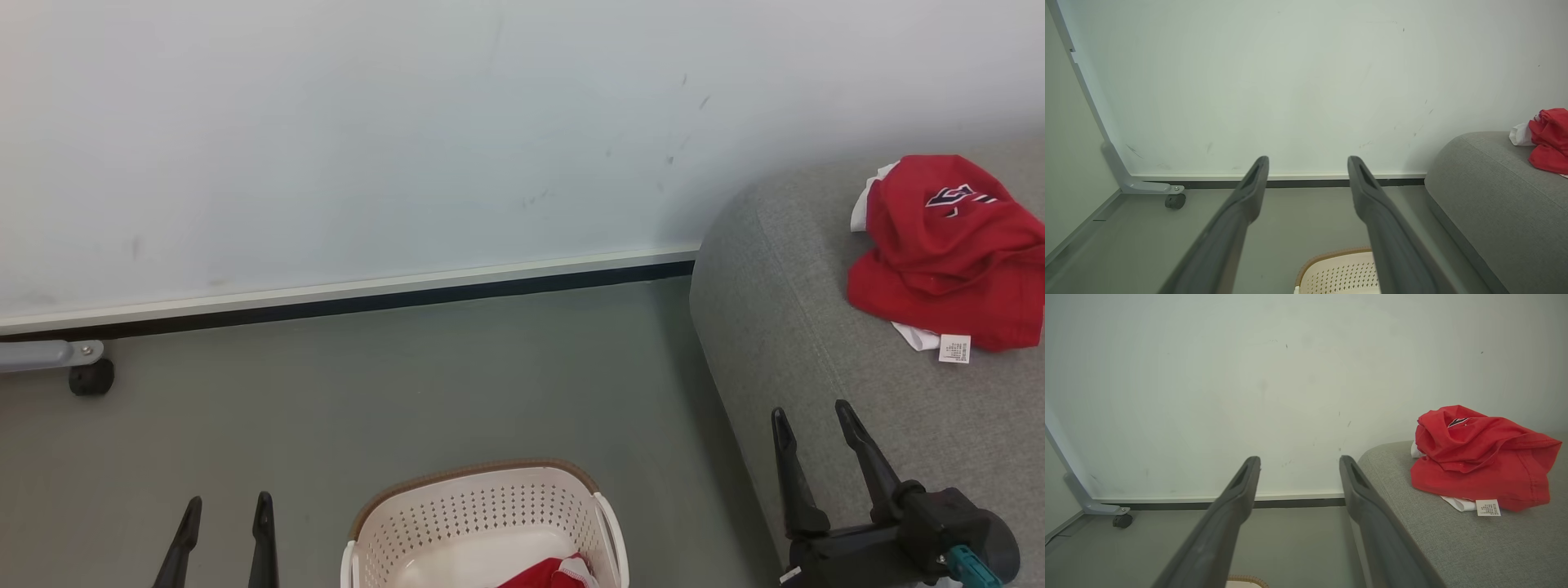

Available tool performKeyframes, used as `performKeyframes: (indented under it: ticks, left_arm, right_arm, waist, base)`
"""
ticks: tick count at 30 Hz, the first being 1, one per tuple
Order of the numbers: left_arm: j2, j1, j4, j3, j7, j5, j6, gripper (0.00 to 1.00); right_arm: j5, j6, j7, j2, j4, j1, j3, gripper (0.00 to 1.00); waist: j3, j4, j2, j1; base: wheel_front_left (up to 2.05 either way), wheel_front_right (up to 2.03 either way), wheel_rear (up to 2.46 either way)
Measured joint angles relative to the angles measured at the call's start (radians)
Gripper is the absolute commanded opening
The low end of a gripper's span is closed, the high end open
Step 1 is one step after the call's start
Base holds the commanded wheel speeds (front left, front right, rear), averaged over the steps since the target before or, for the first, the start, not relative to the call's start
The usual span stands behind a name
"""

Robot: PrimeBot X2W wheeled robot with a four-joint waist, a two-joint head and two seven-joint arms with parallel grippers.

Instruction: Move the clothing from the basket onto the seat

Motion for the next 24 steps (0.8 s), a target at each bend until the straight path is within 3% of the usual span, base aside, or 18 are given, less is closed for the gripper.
performKeyframes:
  ticks: [14,24]
  left_arm:
    - [-0.012,-0.002,-0.004,-0.019,0.0,0.026,0.002,1.0]
    - [-0.016,-0.072,0.023,-0.06,0.002,0.035,-0.029,1.0]
  right_arm:
    - [-0.01,0.0,0.0,0.01,-0.011,0.004,-0.021,1.0]
    - [-0.015,0.0,0.0,0.012,-0.041,-0.009,-0.039,1.0]
  waist:
    - [0.029,-0.005,0.0001,0.0]
    - [0.085,-0.012,0.0,0.0001]
  base:
    - [0.0,0.0,0.0]
    - [0.0,0.0,0.0]
